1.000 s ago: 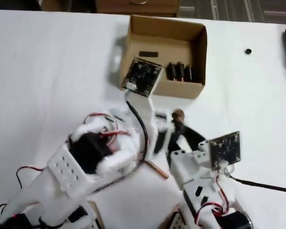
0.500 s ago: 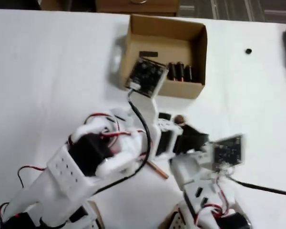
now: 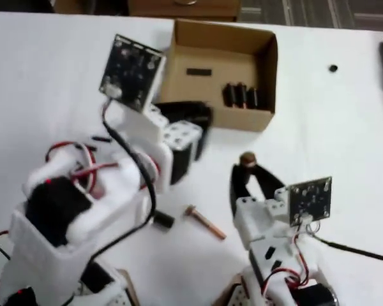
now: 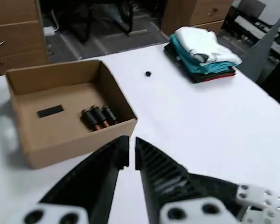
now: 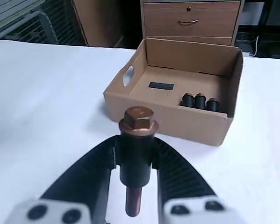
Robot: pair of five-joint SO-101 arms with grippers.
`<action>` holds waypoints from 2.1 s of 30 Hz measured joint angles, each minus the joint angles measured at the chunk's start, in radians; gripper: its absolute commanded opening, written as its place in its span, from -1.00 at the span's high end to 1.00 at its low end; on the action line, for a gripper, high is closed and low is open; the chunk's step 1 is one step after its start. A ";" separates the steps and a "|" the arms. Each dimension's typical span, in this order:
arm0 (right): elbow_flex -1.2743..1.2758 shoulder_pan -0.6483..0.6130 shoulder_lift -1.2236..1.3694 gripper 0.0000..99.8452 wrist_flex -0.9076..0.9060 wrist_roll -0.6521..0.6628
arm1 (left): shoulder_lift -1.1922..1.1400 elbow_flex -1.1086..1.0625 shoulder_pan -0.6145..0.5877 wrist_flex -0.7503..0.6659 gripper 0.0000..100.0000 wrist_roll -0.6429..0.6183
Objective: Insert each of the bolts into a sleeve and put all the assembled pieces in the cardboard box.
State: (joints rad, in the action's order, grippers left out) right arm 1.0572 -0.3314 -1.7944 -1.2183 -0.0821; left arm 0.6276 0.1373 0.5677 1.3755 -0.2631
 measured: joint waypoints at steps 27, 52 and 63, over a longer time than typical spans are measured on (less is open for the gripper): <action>-1.117 0.106 1.537 0.96 0.068 0.063 | 0.632 -0.914 -0.187 0.064 0.96 0.221; -2.280 0.163 2.828 0.96 -0.095 0.267 | 1.086 -1.163 -0.308 0.124 0.96 0.221; -2.295 0.092 2.941 0.96 -0.107 0.267 | 1.088 -1.163 -0.319 0.124 0.96 0.221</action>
State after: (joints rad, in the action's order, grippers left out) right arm -1.2382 -0.2394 1.1469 -1.3257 0.1849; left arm 1.7154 -1.0257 0.2486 1.4998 -0.0422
